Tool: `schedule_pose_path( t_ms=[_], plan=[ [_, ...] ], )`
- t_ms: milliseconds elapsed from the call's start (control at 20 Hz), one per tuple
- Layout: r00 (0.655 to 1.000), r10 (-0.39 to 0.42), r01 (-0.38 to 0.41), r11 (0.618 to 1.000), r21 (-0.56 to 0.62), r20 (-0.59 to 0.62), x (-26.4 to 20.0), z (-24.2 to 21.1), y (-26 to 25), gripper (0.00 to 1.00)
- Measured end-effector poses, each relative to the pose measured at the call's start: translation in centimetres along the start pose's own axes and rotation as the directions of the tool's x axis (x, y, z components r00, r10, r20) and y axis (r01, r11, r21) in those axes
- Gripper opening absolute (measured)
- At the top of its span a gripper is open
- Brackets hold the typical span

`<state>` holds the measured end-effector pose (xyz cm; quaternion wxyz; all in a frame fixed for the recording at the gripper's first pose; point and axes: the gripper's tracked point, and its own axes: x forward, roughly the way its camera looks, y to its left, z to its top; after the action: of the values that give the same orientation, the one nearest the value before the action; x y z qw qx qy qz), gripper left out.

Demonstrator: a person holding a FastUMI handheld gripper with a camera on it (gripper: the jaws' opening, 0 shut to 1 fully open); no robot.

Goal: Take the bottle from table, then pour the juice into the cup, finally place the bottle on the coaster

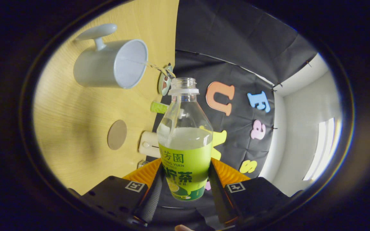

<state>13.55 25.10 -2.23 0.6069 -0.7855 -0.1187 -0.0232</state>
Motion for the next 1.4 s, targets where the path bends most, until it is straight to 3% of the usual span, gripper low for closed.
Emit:
schedule_pose_path(
  t_ms=[1400],
  plan=[
    [1.000,-0.028,0.029,0.992,-0.122,0.010,0.1,-0.4,-1.5,0.78]
  ],
)
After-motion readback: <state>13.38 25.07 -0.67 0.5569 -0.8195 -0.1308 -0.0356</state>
